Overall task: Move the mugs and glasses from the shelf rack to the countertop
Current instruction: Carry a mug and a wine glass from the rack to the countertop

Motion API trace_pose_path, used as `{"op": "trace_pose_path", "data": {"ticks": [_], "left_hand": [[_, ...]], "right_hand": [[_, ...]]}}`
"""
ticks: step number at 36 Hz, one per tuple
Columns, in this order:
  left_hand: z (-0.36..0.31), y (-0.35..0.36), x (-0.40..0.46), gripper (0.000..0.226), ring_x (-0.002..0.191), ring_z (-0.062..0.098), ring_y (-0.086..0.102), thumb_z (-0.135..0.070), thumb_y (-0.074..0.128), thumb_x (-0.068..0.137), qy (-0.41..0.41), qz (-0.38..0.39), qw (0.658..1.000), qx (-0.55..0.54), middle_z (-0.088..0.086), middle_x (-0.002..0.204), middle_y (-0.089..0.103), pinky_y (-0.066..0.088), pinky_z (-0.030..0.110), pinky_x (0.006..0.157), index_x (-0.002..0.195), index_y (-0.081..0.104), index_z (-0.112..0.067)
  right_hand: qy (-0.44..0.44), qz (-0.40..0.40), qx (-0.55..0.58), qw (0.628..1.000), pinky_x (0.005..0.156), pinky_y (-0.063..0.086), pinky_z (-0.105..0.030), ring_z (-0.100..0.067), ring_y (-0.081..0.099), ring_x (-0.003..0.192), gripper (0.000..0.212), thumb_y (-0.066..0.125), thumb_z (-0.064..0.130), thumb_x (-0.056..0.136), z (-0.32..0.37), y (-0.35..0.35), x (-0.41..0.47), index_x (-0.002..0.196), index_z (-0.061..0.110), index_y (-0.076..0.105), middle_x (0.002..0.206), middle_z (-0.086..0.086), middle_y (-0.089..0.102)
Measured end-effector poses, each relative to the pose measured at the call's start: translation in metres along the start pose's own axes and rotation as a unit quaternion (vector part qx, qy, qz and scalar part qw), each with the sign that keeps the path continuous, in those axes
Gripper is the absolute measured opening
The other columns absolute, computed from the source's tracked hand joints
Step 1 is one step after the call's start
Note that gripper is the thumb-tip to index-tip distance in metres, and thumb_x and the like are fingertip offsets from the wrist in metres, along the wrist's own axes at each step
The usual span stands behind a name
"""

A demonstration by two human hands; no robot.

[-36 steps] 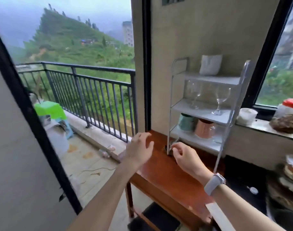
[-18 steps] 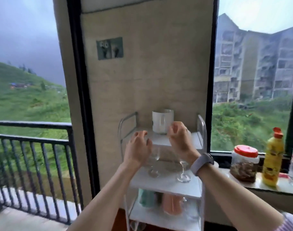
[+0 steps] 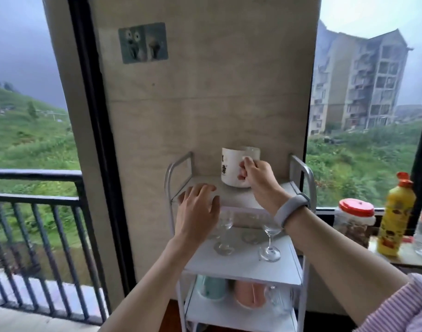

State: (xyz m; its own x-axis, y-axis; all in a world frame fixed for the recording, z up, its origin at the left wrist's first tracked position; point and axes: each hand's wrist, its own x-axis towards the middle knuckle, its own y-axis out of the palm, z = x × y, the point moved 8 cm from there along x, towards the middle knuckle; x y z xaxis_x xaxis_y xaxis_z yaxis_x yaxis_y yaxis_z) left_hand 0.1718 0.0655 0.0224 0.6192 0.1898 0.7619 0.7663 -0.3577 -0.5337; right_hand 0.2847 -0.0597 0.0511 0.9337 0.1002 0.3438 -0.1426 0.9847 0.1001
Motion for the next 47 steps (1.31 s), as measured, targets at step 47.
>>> {"op": "trace_pose_path", "data": {"ticks": [47], "left_hand": [[0.042, 0.094, -0.087, 0.073, 0.085, 0.025, 0.062, -0.021, 0.067, 0.081, -0.172, 0.079, 0.925, -0.330, 0.006, 0.108, 0.059, 0.056, 0.042, 0.077, 0.140, 0.025, -0.022]], "right_hand": [[0.140, 0.206, 0.010, 0.969, 0.055, 0.036, -0.015, -0.008, 0.034, 0.051, 0.033, 0.048, 0.031, 0.090, -0.117, -0.117, -0.225, 0.062, 0.019, 0.060, 0.051, 0.012, 0.043]]}}
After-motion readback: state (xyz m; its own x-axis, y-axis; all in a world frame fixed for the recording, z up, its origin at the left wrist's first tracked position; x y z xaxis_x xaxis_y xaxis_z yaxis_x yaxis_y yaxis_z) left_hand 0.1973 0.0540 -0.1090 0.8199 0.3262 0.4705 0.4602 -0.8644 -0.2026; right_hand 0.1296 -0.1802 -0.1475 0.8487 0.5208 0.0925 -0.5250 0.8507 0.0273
